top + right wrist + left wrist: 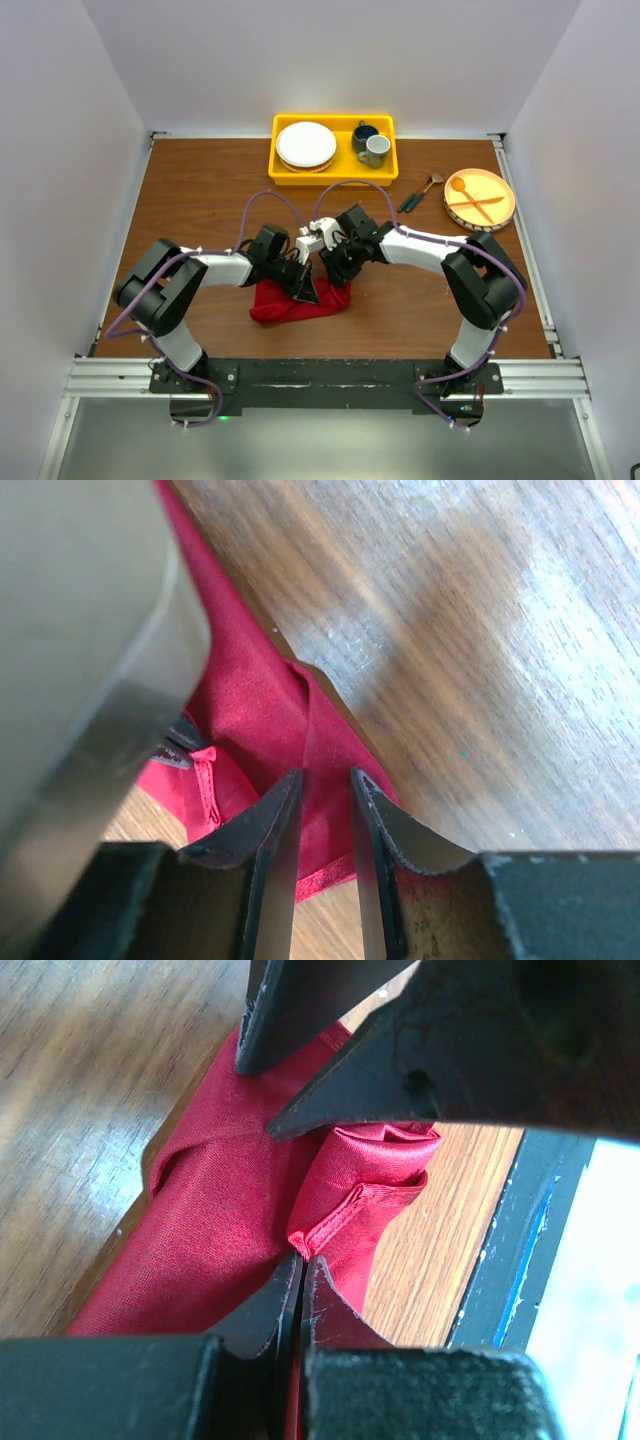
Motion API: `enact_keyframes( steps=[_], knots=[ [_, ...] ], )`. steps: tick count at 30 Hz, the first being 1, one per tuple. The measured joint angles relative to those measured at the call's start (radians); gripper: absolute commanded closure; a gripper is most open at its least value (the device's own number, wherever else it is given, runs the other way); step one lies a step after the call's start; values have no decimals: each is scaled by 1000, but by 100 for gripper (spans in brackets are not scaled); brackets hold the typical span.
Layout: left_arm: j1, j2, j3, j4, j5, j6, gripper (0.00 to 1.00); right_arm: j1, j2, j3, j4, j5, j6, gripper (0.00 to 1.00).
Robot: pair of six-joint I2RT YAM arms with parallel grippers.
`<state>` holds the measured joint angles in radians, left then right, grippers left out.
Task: Fold the napkin into a case and place the utensils inside
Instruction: Stuff the top corner of the smaller-rectangle-folded napkin into the folded napkin.
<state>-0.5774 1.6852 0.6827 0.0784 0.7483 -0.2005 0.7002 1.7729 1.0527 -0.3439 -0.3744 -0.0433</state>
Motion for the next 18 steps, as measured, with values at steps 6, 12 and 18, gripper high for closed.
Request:
enact_keyframes(
  steps=[6, 12, 18],
  knots=[
    [6, 8, 0, 0, 15, 0, 100, -1, -8, -19, 19, 12, -1, 100],
    [10, 16, 6, -4, 23, -7, 100, 0, -36, -19, -12, 18, -3, 100],
    [16, 38, 29, -22, 31, -26, 100, 0, -82, 1, -68, 11, -19, 100]
  ],
)
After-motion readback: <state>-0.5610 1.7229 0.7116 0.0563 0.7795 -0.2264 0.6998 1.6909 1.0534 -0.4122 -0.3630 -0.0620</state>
